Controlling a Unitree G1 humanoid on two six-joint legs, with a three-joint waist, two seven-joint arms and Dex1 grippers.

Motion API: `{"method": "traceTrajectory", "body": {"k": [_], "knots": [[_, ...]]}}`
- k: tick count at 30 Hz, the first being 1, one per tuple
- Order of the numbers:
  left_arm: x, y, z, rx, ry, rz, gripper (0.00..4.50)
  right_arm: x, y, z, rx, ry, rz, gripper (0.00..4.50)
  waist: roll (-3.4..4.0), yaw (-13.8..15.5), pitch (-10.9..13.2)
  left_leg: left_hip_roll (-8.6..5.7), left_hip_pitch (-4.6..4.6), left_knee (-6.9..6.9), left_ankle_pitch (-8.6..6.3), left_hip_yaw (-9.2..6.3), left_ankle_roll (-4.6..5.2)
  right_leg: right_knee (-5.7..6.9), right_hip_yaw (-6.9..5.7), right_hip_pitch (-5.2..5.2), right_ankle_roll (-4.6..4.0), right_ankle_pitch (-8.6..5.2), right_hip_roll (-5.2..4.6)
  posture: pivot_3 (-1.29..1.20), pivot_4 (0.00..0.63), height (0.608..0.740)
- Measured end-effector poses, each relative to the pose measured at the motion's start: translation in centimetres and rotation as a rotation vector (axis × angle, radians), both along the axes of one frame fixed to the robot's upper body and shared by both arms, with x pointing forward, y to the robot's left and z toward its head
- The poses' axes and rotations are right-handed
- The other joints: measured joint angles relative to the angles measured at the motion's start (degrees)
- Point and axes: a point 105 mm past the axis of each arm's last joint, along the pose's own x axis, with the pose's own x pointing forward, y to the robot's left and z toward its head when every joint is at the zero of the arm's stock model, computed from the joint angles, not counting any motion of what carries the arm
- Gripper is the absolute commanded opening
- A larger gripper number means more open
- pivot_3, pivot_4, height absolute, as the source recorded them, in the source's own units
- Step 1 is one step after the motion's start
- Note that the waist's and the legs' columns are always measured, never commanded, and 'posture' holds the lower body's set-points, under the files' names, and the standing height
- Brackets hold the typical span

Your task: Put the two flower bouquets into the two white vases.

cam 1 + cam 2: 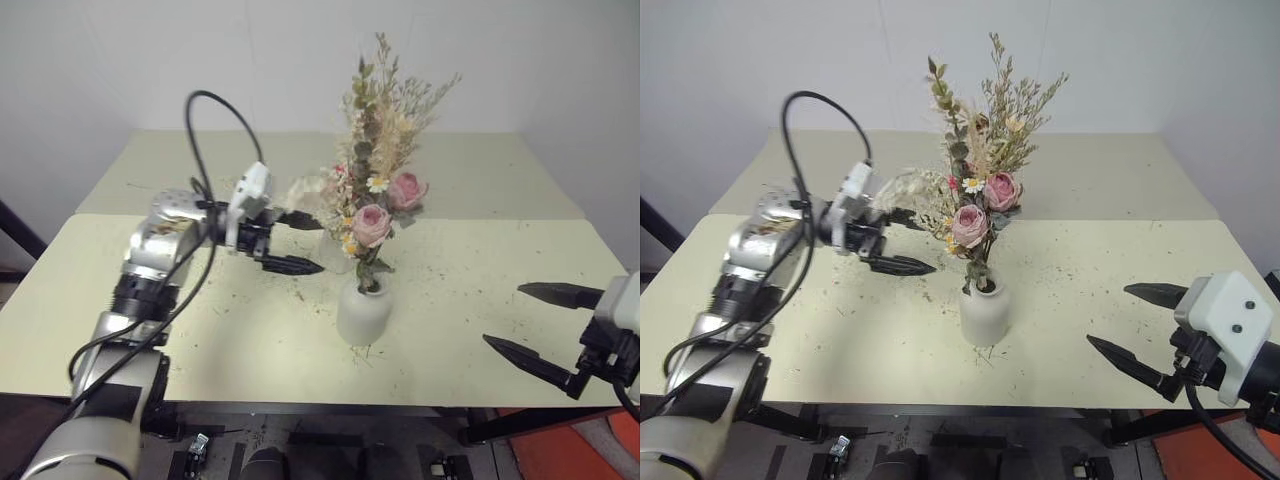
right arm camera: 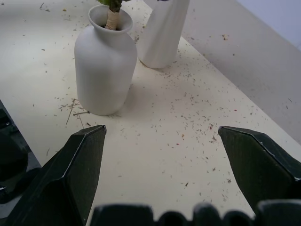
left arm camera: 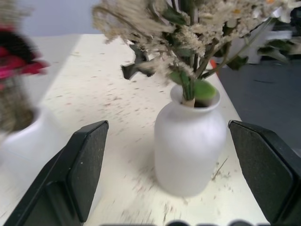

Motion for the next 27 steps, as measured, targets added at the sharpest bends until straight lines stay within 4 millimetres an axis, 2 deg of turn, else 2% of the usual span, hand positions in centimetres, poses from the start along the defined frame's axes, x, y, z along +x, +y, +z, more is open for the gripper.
{"method": "traceTrajectory", "body": {"k": [3, 5, 8, 12, 16, 19, 27], "knots": [[-1.1, 3.3, 1.3, -0.011, -0.048, 0.108, 4.44, 0.3, -0.2, 0.0, 0.008, 0.004, 0.000, 4.50, 0.00, 0.2, 0.0, 0.01, 0.02, -0.01, 0.00, 0.00, 0.00, 0.00, -0.02, 0.02, 0.00, 0.00, -0.02, 0.00, 0.150, 0.740], [-2.3, 5.2, 1.5, 0.009, -0.069, 0.180, 4.44, 0.7, -0.3, 0.2, 0.016, 0.001, 0.013, 4.50, 0.01, 0.2, 0.0, 0.03, 0.05, -0.01, 0.00, 0.02, 0.00, 0.00, -0.01, 0.04, 0.00, 0.00, -0.04, 0.00, 0.150, 0.740], [-3.7, 6.6, 1.0, 0.048, -0.065, 0.248, 4.44, 1.3, -0.9, 0.5, 0.029, 0.015, -0.002, 4.50, 0.00, 0.6, 0.0, 0.04, 0.06, -0.01, 0.00, 0.03, -0.01, 0.03, -0.06, 0.05, -0.01, 0.00, -0.05, 0.00, 0.150, 0.740], [-5.1, 7.5, 0.8, 0.060, -0.067, 0.313, 4.44, 2.0, -1.9, 0.3, 0.019, 0.056, 0.005, 4.50, -0.01, 1.2, 0.0, 0.05, 0.05, -0.02, 0.00, 0.04, -0.01, 0.02, -0.08, 0.05, -0.02, -0.01, -0.05, 0.00, 0.150, 0.740], [-5.4, 8.3, 1.8, 0.069, -0.114, 0.382, 4.44, 3.1, -2.9, 1.1, 0.006, 0.018, 0.016, 4.50, -0.01, 1.0, 0.0, 0.07, 0.08, -0.04, 0.00, 0.06, -0.01, 0.01, -0.07, 0.04, -0.04, -0.01, -0.02, 0.00, 0.150, 0.740], [-5.3, 8.8, 1.9, 0.066, -0.126, 0.425, 4.44, 3.9, -3.6, 1.0, -0.001, 0.015, 0.017, 4.50, 0.00, 0.9, 0.0, 0.07, 0.07, -0.07, 0.00, 0.07, 0.00, 0.01, -0.06, 0.02, -0.05, -0.02, -0.02, 0.00, 0.150, 0.740], [-5.8, 8.3, 2.4, 0.046, -0.158, 0.440, 4.44, 4.4, -4.0, 0.6, -0.022, 0.021, 0.028, 4.50, 0.00, 0.6, 0.0, 0.06, 0.06, -0.07, 0.00, 0.08, -0.01, 0.02, -0.05, 0.01, -0.06, -0.02, -0.03, 0.00, 0.150, 0.740]]}}
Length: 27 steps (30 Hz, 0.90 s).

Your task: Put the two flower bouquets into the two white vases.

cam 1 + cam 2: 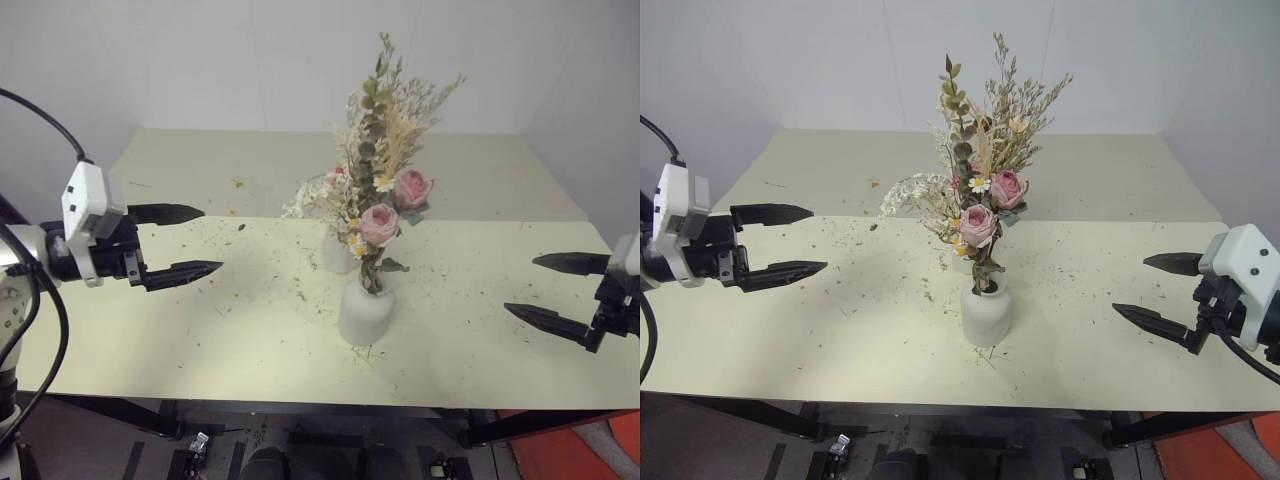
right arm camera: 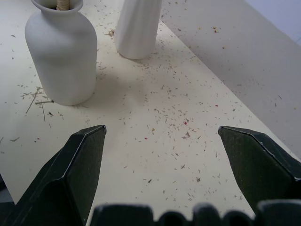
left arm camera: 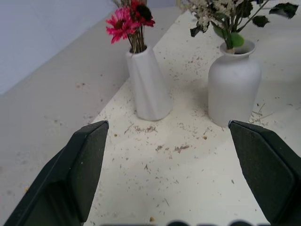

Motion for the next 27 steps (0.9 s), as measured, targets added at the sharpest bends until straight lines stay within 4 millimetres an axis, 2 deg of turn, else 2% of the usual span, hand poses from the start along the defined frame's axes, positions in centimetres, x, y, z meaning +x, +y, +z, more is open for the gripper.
{"method": "traceTrajectory", "body": {"k": [5, 11, 14, 21, 24, 27], "knots": [[0.3, -1.1, 1.7, -0.028, -0.047, -0.020, 4.44, 0.2, -0.9, -0.4, -0.008, -0.001, -0.035, 4.50, 0.01, 0.0, 0.0, 0.00, 0.01, 0.00, 0.00, 0.00, 0.00, 0.04, 0.01, 0.00, 0.00, 0.00, 0.01, 0.00, 0.150, 0.740], [0.9, -0.6, -0.2, 0.028, 0.022, 0.011, 4.44, 0.0, -1.2, -0.9, 0.025, -0.005, -0.059, 4.50, 0.01, -0.5, 0.0, 0.03, 0.02, -0.01, 0.00, 0.03, 0.00, 0.04, 0.06, -0.03, -0.01, 0.00, 0.05, 0.00, 0.150, 0.740], [0.9, -0.8, 0.0, 0.010, 0.030, -0.003, 4.44, 0.0, -1.1, -1.1, 0.013, -0.002, -0.065, 4.50, 0.01, -0.3, 0.0, 0.01, 0.02, 0.00, 0.00, 0.03, 0.00, 0.04, 0.05, -0.02, -0.01, 0.00, 0.03, 0.00, 0.150, 0.740], [0.1, -2.0, 0.6, 0.002, 0.016, -0.064, 4.44, 0.5, -2.9, -0.8, 0.019, -0.038, -0.119, 4.50, 0.01, -0.2, 0.0, 0.02, 0.01, -0.01, 0.00, 0.04, 0.00, 0.01, 0.05, -0.02, -0.01, 0.00, 0.04, 0.00, 0.150, 0.740], [-0.2, -1.8, 0.0, 0.003, 0.025, -0.057, 4.44, 0.9, -2.2, -0.5, 0.059, -0.081, -0.094, 4.50, 0.01, -0.6, 0.0, 0.04, 0.05, -0.01, 0.00, 0.07, 0.00, 0.06, 0.12, -0.02, -0.02, 0.00, 0.06, 0.00, 0.150, 0.740], [0.0, -1.1, 0.8, -0.031, -0.073, -0.015, 4.44, 1.2, -1.3, -0.6, 0.076, -0.116, -0.052, 4.50, 0.01, -0.5, 0.0, 0.05, 0.09, -0.01, 0.00, 0.06, 0.00, 0.09, 0.11, -0.01, -0.03, 0.00, 0.08, 0.00, 0.150, 0.740]]}}
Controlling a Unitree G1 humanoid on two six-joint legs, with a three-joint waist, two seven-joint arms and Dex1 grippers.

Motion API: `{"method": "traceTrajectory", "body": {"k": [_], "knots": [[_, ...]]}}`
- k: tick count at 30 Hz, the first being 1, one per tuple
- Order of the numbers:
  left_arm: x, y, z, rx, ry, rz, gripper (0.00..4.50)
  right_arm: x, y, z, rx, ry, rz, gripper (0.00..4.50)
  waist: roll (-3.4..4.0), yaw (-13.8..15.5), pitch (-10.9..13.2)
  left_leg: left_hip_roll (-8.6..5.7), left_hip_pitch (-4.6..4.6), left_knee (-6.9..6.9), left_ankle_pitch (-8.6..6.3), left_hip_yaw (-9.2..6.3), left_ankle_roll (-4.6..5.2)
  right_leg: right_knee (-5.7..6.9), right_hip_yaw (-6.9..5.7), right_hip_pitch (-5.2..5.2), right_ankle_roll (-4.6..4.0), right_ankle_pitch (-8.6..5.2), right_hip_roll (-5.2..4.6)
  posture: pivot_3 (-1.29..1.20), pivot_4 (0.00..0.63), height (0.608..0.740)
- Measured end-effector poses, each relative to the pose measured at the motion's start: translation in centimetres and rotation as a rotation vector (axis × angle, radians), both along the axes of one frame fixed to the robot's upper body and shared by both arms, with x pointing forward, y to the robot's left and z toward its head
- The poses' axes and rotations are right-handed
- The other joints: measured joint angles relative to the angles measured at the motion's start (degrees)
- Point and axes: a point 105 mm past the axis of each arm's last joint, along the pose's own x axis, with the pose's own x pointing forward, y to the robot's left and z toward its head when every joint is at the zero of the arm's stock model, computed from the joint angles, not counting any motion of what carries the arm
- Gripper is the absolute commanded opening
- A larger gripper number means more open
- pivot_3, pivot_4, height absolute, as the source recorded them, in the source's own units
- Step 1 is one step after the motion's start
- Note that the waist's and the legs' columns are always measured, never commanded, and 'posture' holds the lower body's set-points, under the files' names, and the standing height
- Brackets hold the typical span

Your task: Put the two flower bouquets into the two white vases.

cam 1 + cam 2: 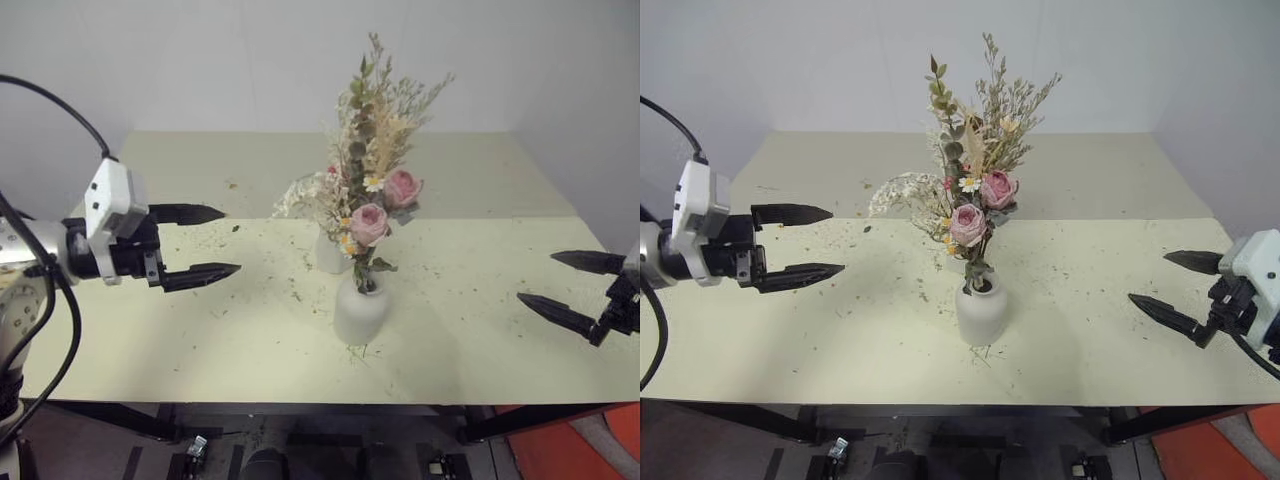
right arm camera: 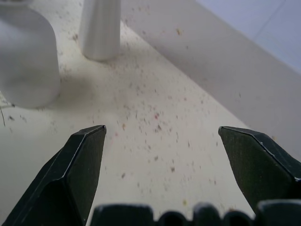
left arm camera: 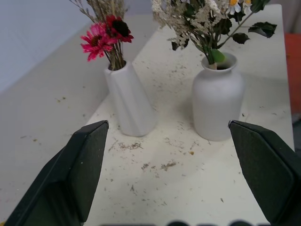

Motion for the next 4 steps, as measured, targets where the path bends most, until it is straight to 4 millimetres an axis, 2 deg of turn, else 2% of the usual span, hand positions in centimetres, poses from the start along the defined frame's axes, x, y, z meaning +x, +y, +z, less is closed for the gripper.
{"method": "traceTrajectory", "body": {"k": [4], "knots": [[1.04, 1.01, 0.65, -0.064, -0.101, 0.082, 4.44, 0.46, 0.69, 0.05, 0.006, -0.017, 0.038, 4.50, 0.04, 0.4, 0.0, -0.02, -0.03, 0.01, 0.00, 0.00, 0.00, -0.01, -0.03, 0.01, -0.01, 0.01, -0.03, 0.00, 0.150, 0.740]]}}
